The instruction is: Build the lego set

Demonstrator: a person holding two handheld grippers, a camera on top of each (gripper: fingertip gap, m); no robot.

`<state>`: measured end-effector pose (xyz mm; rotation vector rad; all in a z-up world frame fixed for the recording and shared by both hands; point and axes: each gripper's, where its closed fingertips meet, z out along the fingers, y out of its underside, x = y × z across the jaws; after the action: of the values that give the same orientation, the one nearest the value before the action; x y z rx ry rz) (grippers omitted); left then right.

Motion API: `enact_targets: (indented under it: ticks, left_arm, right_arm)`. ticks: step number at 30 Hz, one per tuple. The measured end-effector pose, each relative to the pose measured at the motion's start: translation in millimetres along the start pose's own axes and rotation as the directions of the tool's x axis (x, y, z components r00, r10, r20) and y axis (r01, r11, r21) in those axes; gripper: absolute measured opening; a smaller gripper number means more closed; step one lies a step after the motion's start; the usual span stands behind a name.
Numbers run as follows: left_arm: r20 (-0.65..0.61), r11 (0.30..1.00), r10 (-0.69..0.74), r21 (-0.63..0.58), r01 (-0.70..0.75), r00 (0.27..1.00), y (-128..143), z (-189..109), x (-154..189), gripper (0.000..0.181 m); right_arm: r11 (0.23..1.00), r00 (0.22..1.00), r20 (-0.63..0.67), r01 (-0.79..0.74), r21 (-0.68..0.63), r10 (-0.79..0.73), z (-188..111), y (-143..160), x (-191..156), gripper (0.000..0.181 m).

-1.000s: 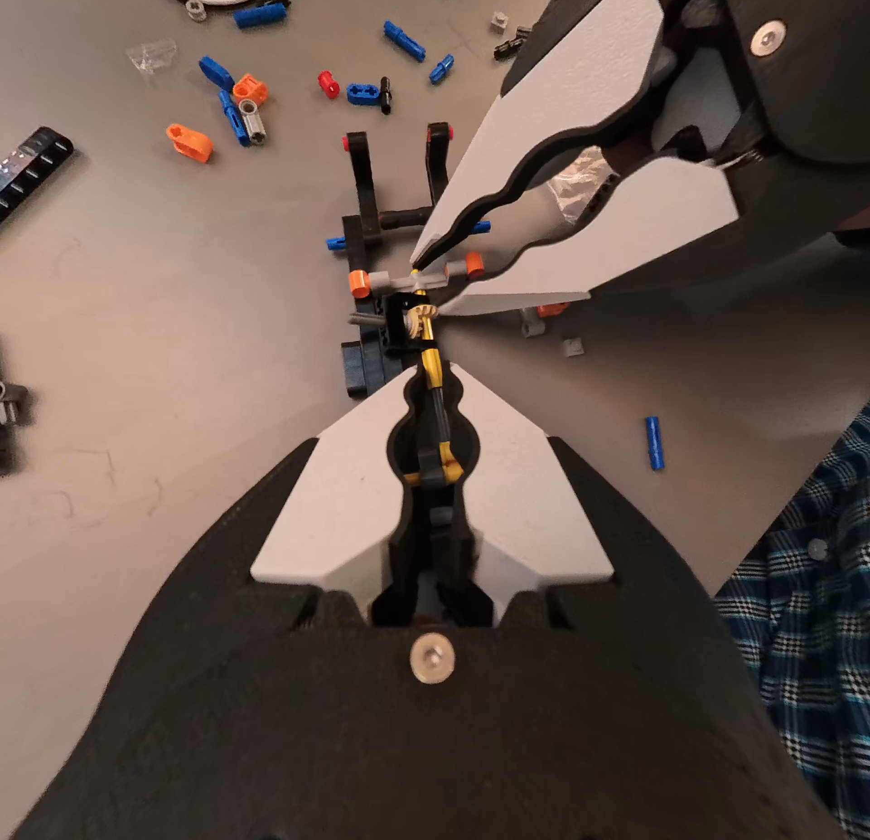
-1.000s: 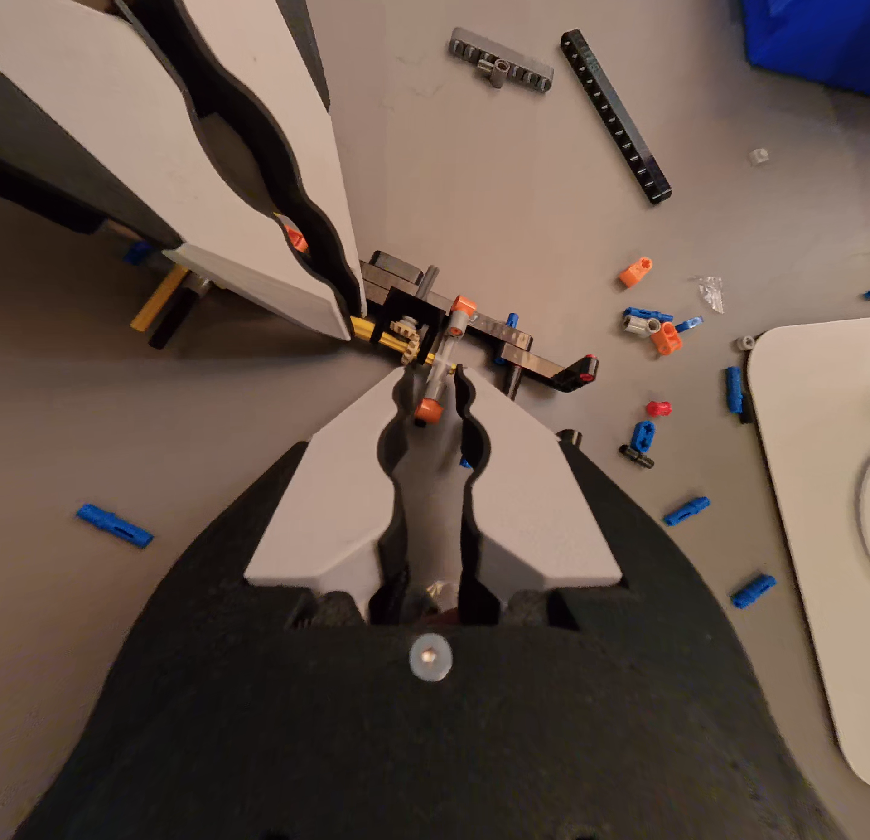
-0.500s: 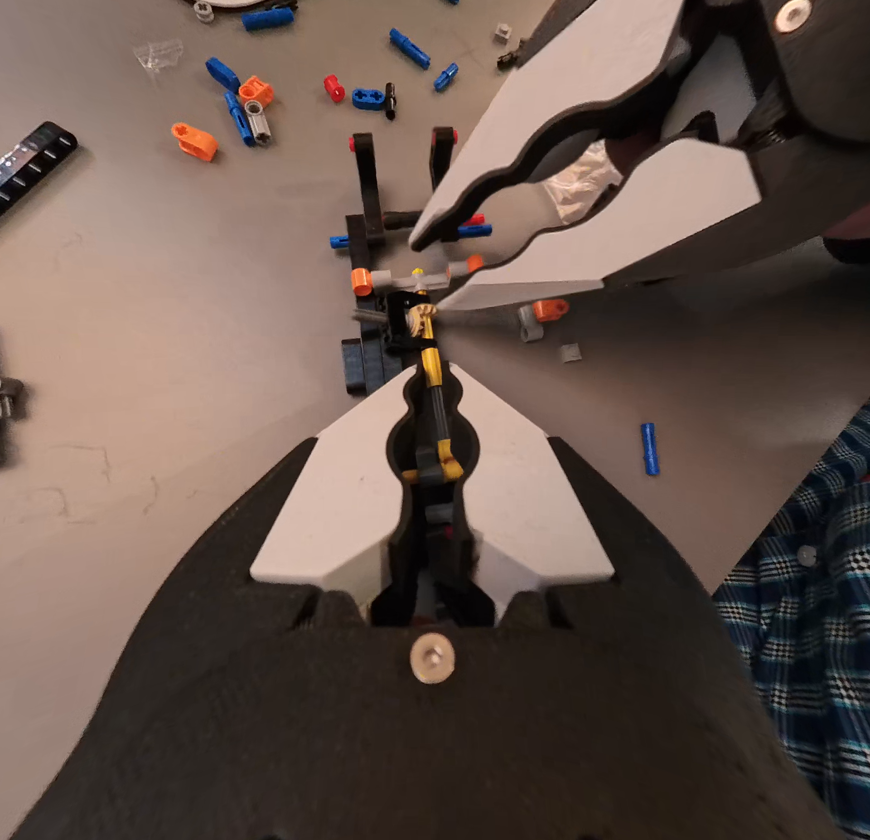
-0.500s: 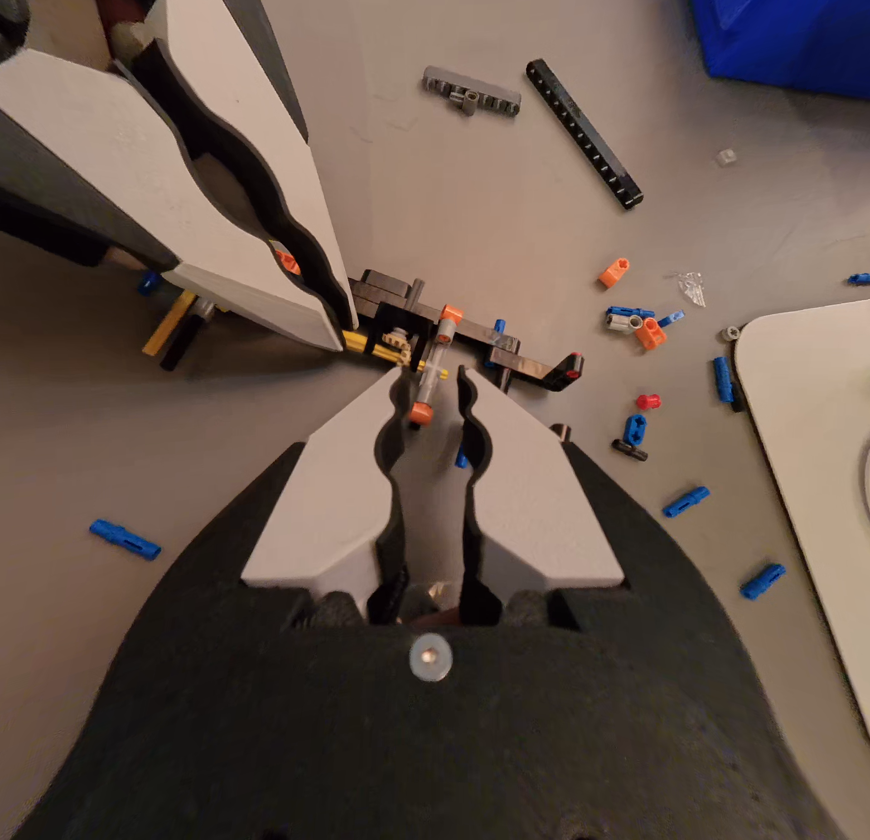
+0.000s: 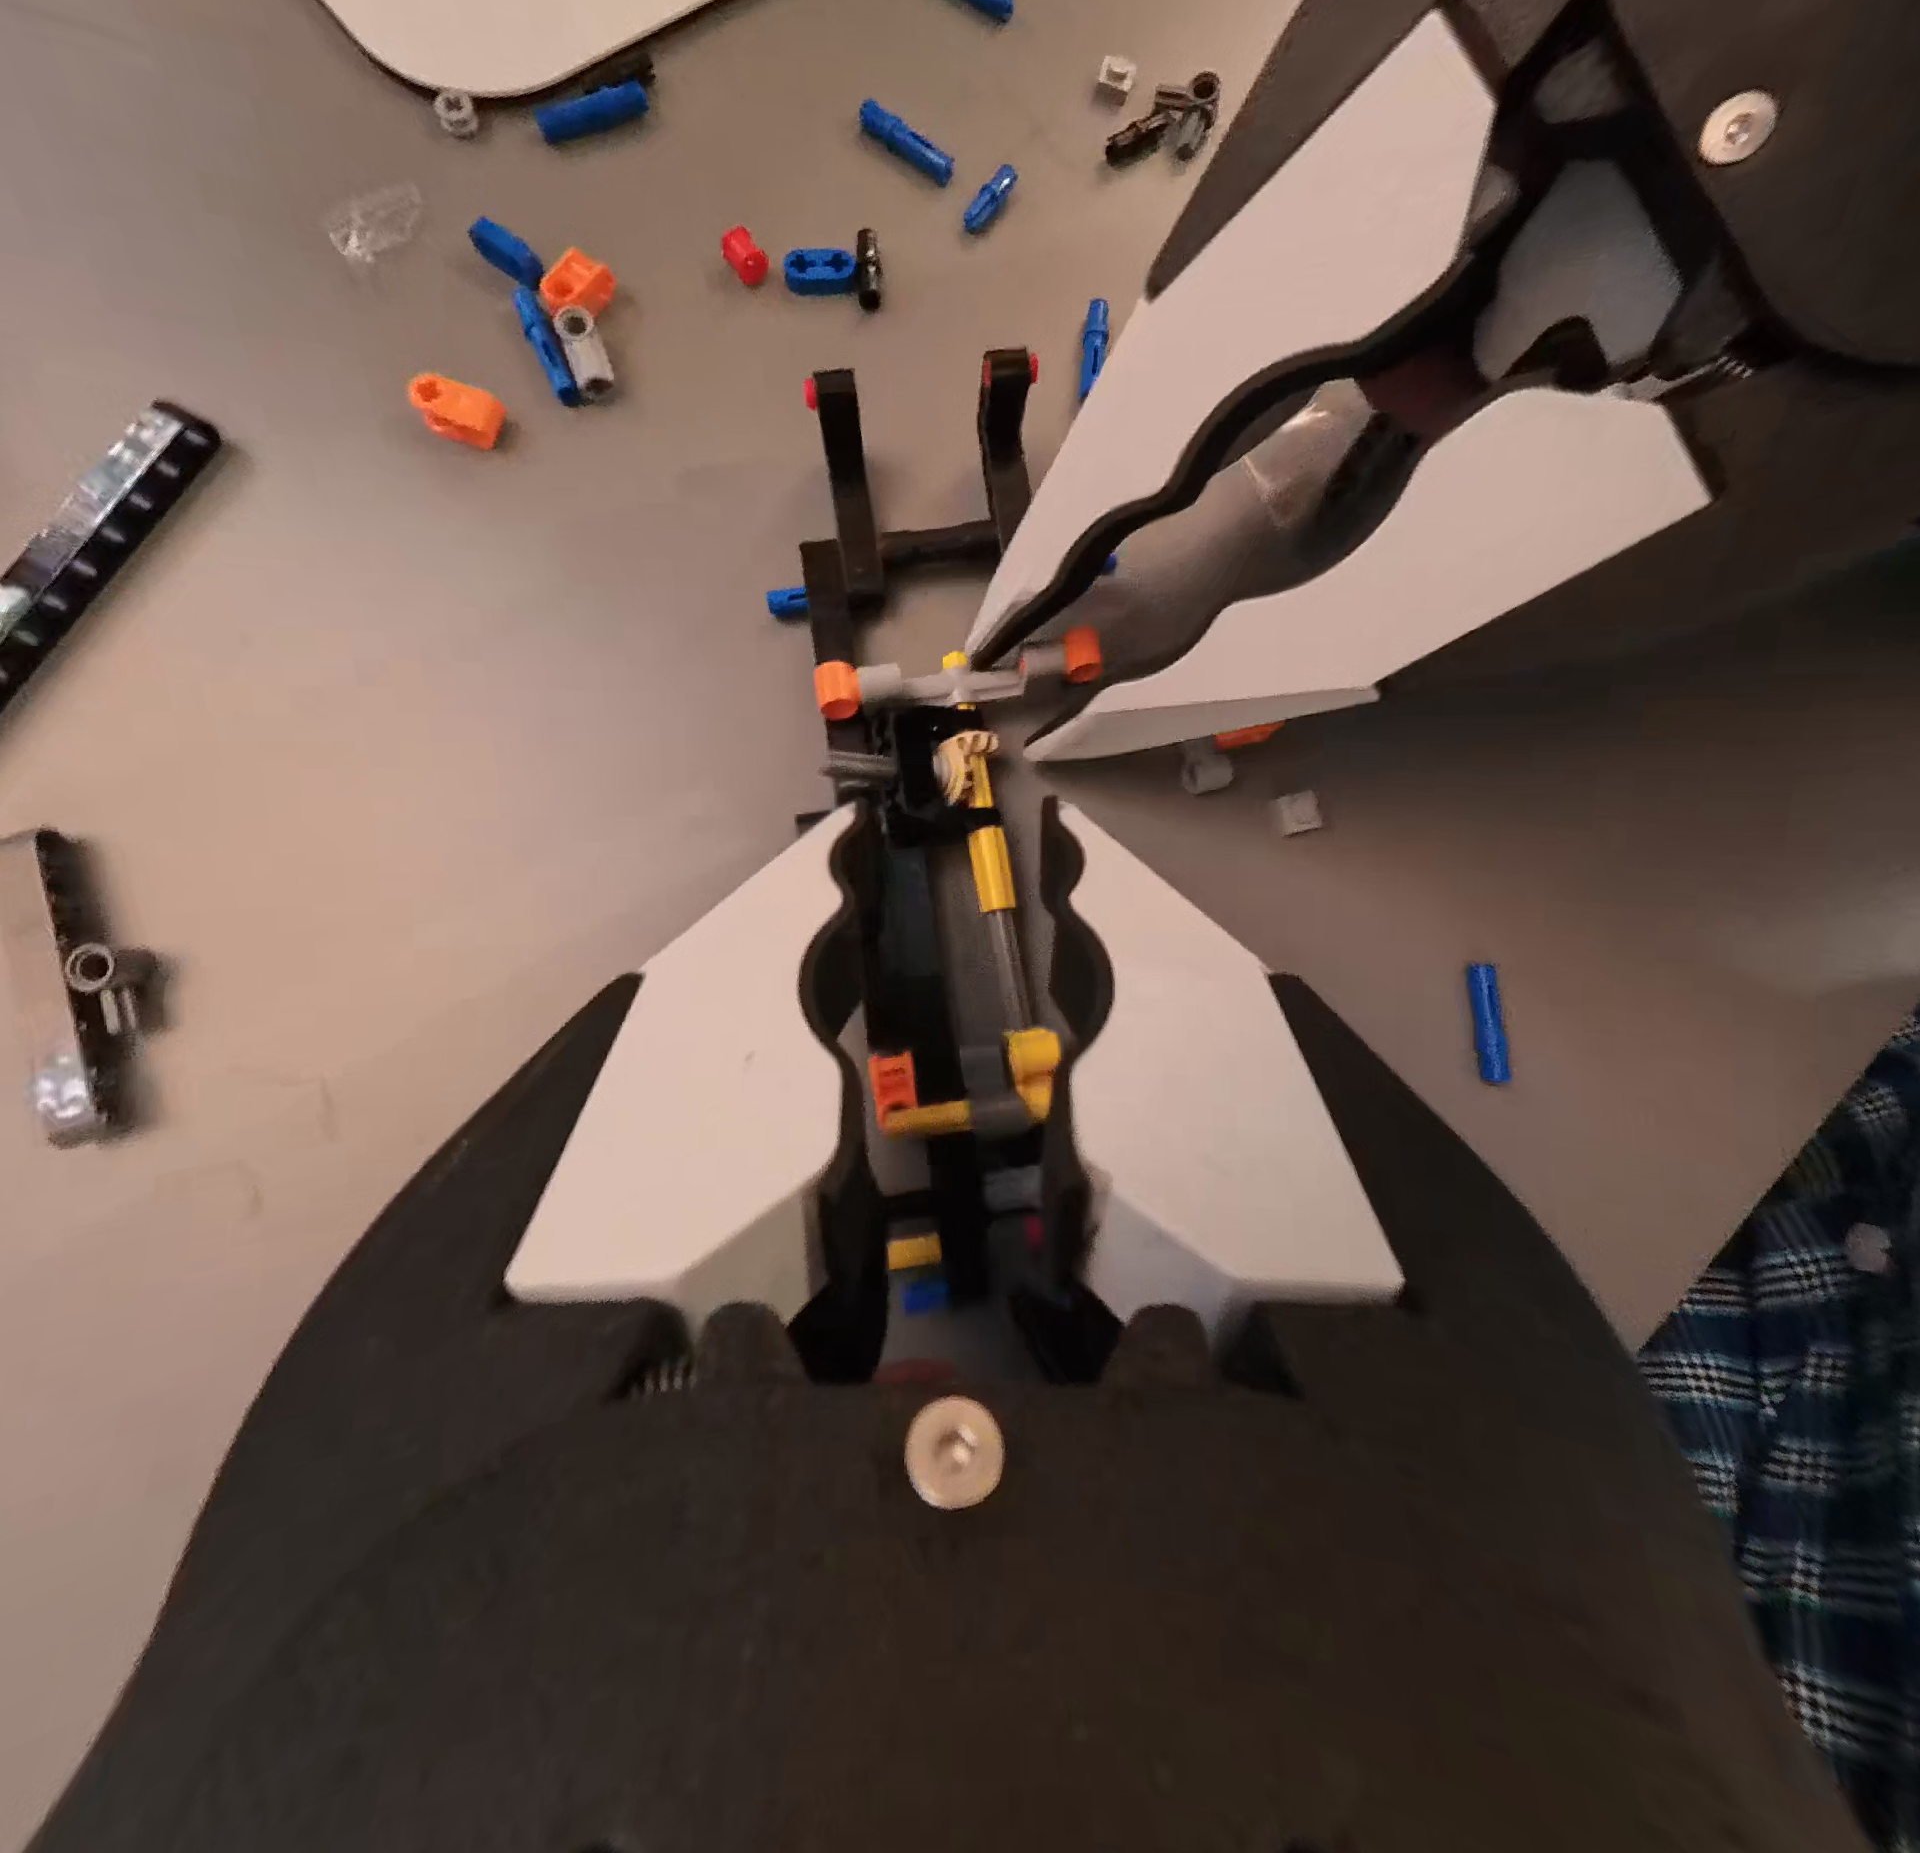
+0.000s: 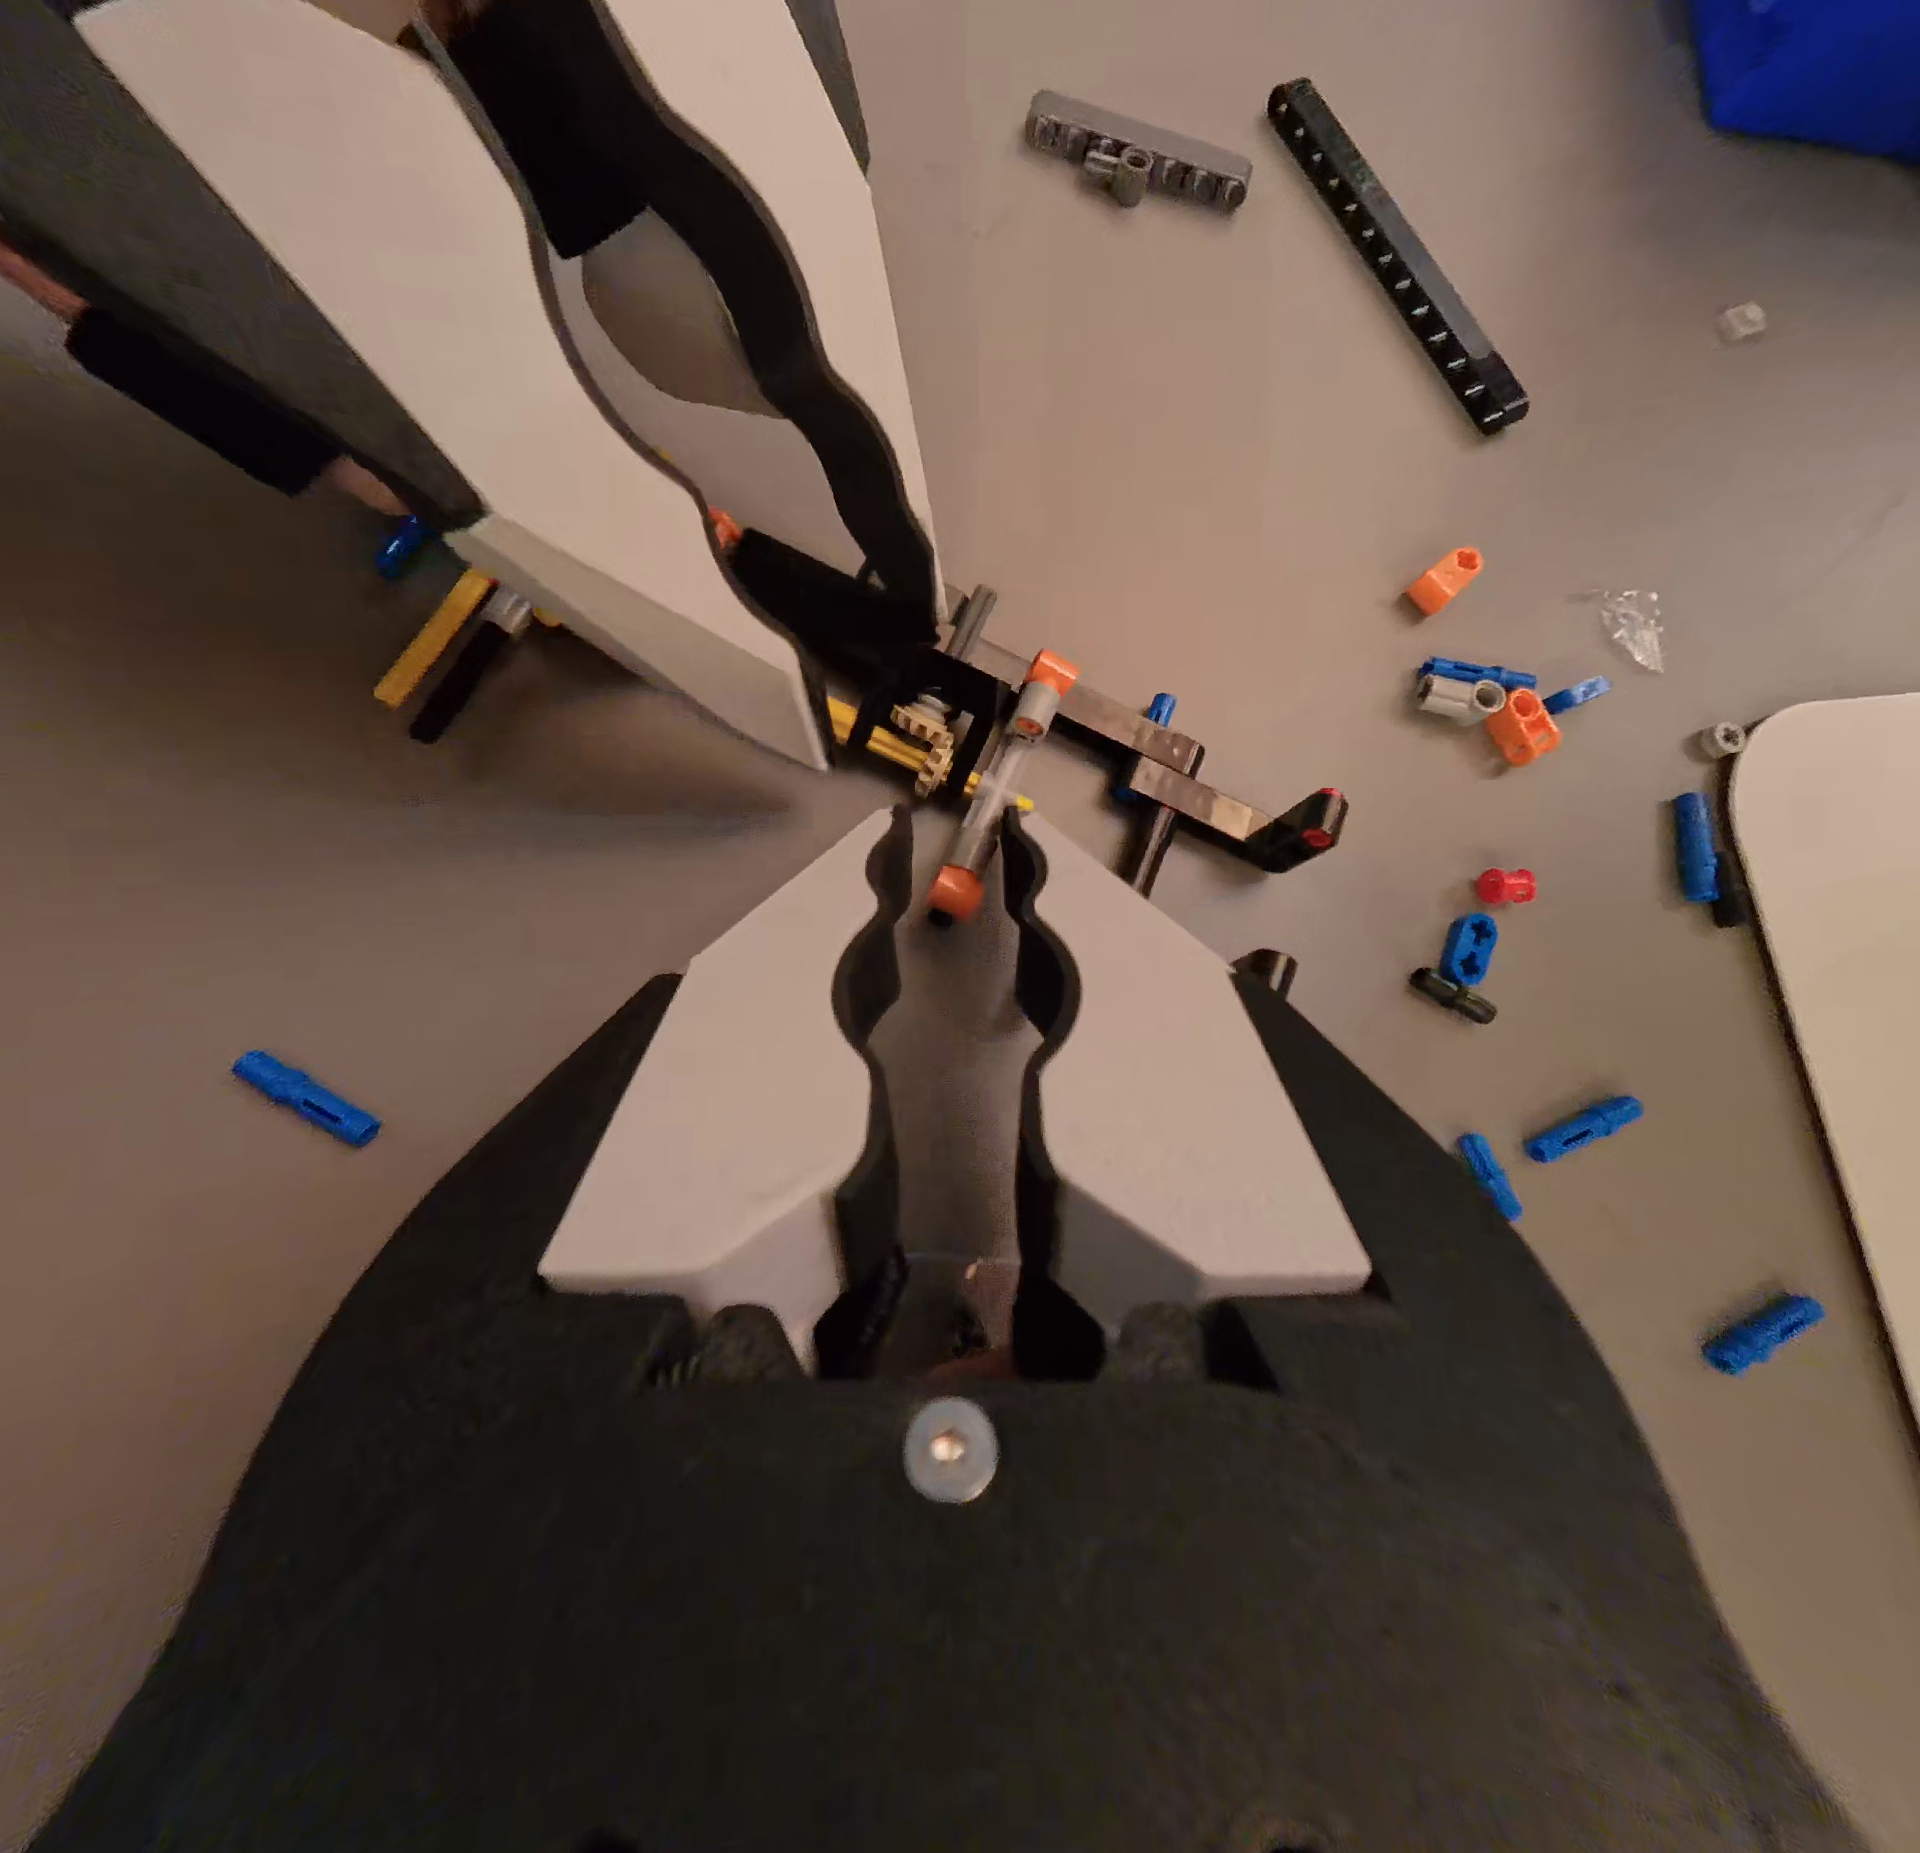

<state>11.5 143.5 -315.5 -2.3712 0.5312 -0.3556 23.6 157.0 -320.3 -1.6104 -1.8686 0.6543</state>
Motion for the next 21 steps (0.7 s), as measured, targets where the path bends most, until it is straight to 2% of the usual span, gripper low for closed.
enact_targets:
  ticks: [4,14,21]
  left_arm:
    - [0.02,0.999,0.049,-0.02,-0.048,0.999,-1,2,2,0.026]
    - [0.019,0.978,0.208,0.019,-0.209,0.978,-8,4,21,0.022]
    - [-0.006,0.987,0.159,0.037,-0.159,0.987,-8,-4,19,0.037]
  right_arm:
    - [1.0,1.0,0.0,-0.005,0.006,0.005,0,0,1,0.011]
    - [1.0,1.0,-0.012,-0.007,0.003,0.007,2,4,3,0.008]
    - [1.0,1.0,-0.007,-0.012,0.001,0.012,0,5,4,0.013]
